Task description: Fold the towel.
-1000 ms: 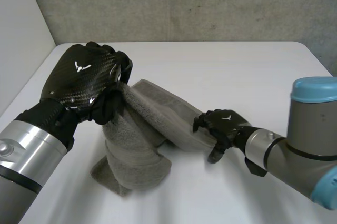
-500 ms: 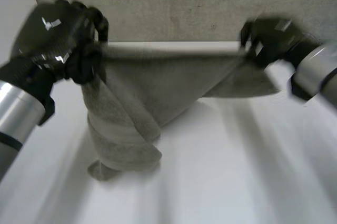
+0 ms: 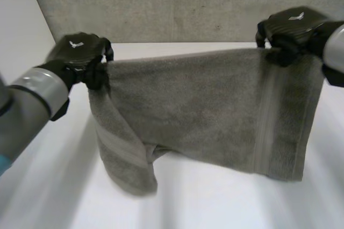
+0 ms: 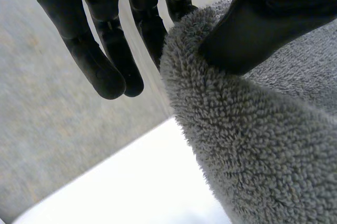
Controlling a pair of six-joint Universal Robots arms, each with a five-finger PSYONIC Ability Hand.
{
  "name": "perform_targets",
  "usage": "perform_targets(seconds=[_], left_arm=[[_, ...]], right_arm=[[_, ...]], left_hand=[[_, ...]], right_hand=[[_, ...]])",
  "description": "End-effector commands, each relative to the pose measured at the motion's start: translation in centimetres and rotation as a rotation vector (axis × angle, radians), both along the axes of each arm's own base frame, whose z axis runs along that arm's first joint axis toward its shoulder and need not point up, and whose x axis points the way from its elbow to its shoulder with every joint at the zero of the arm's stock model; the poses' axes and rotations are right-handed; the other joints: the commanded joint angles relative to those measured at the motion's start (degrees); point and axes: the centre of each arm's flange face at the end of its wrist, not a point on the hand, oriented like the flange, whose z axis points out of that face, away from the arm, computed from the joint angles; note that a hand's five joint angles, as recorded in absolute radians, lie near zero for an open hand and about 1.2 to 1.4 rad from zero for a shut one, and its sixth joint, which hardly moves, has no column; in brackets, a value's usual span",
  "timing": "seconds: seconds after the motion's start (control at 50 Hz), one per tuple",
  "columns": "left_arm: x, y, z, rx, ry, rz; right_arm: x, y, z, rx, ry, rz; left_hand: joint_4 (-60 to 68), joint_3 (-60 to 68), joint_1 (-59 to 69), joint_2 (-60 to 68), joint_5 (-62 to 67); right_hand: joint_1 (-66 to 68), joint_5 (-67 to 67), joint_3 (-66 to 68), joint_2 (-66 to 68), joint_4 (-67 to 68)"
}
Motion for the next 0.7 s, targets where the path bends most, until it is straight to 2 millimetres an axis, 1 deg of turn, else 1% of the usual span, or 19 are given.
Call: perform_targets(seconds=[0.02,0.08,0.12,0.14,0.16,0.2,0.26,0.32,0.36,0.42,0.44,0.46,0.5,0.52,0.54,0.56,0.6,0.66,0.7], left_arm=[[-1.9,-4.6,-1.2,-0.054,-0.076,-0.013],[-2.6,-6.6,1.9,-0.187,-0.070,-0.004],[-2.9,-7.5,6.8,-0.350,-0.018,0.012],[-2.9,-7.5,6.8,-0.351,-0.018,0.012],[-3.0,-7.6,9.4,-0.451,0.020,0.023],[-3.0,-7.6,11.5,-0.539,0.058,0.030],[-2.4,-6.6,15.1,-0.684,0.123,0.064],[-1.9,-5.6,16.3,-0.735,0.148,0.079],[-1.8,-5.3,15.6,-0.722,0.138,0.075],[-1.8,-5.1,12.2,-0.628,0.094,0.064],[-1.8,-5.0,9.7,-0.561,0.059,0.056],[-1.8,-5.0,9.6,-0.560,0.059,0.056],[-1.4,-4.2,4.1,-0.421,-0.013,0.048],[-1.4,-4.1,4.0,-0.420,-0.013,0.048],[-1.2,-3.7,1.5,-0.372,-0.042,0.045],[-1.0,-3.4,-0.6,-0.344,-0.063,0.045],[-0.7,-3.1,-2.4,-0.329,-0.084,0.047],[0.3,-2.5,-5.6,-0.314,-0.148,0.062],[1.0,-2.3,-7.1,-0.302,-0.187,0.074]], right_arm=[[1.9,-4.6,-1.7,-0.100,0.081,-0.069],[2.5,-7.3,0.9,-0.291,0.027,-0.137],[2.6,-8.2,2.8,-0.404,-0.021,-0.170],[2.5,-8.7,4.7,-0.505,-0.069,-0.201],[2.5,-8.7,4.7,-0.506,-0.070,-0.201],[2.1,-7.8,9.1,-0.682,-0.194,-0.223],[1.3,-5.7,12.3,-0.754,-0.276,-0.219],[0.9,-4.7,12.2,-0.726,-0.264,-0.207],[1.2,-4.7,11.0,-0.681,-0.244,-0.181],[1.8,-4.3,8.0,-0.572,-0.200,-0.131],[1.8,-4.3,8.0,-0.571,-0.200,-0.131],[2.0,-4.2,6.3,-0.520,-0.179,-0.118],[2.1,-4.0,4.4,-0.459,-0.159,-0.103],[2.1,-3.9,2.2,-0.395,-0.133,-0.100],[2.1,-3.8,-0.1,-0.333,-0.107,-0.101],[2.1,-3.8,-0.1,-0.332,-0.107,-0.101],[1.9,-3.3,-4.3,-0.217,-0.051,-0.097],[1.9,-3.0,-6.4,-0.167,-0.019,-0.094],[1.4,-2.4,-10.5,-0.079,0.062,-0.088]], left_hand=[[-6.4,-8.0,-2.5,-5.3,-14.7],[-6.4,-8.0,-2.5,-5.3,-14.7],[-6.4,-8.0,-2.5,-5.3,-14.7],[-6.4,-8.0,-2.5,-5.3,-14.7],[-6.4,-8.0,-2.5,-5.3,-14.7],[-6.4,-8.0,-2.5,-5.3,-14.7],[-6.4,-8.0,-2.5,-5.3,-14.7],[-6.4,-8.0,-2.5,-5.3,-14.7],[-6.4,-8.0,-2.5,-5.3,-14.7],[-6.4,-8.0,-2.5,-5.3,-14.7],[-6.4,-8.0,-2.5,-5.3,-14.7],[-6.4,-8.0,-2.5,-5.3,-14.7],[-6.4,-8.0,-2.5,-5.3,-14.7],[-6.4,-8.0,-2.5,-5.3,-14.7],[-6.4,-8.0,-2.5,-5.3,-14.7],[-6.4,-8.0,-2.5,-5.3,-14.7],[-6.4,-8.0,-2.5,-5.3,-14.7],[-6.4,-8.0,-2.5,-5.3,-14.7],[-6.4,-8.0,-2.5,-5.3,-14.7]], right_hand=[[4.2,3.3,3.8,3.6,3.8],[4.2,3.3,3.8,3.6,3.8],[4.2,3.3,3.8,3.6,3.8],[4.2,3.3,3.8,3.6,3.8],[4.2,3.3,3.8,3.6,3.8],[4.2,3.3,3.8,3.6,3.8],[4.2,3.3,3.8,3.6,3.8],[4.2,3.3,3.8,3.6,3.8],[4.2,3.3,3.8,3.6,3.8],[4.2,3.3,3.8,3.6,3.8],[4.2,3.3,3.8,3.6,3.8],[4.2,3.3,3.8,3.6,3.8],[4.2,3.3,3.8,3.6,3.8],[4.2,3.3,3.8,3.6,3.8],[4.2,3.3,3.8,3.6,3.8],[4.2,3.3,3.8,3.6,3.8],[4.2,3.3,3.8,3.6,3.8],[4.2,3.3,3.8,3.6,3.8],[4.2,3.3,3.8,3.6,3.8]])
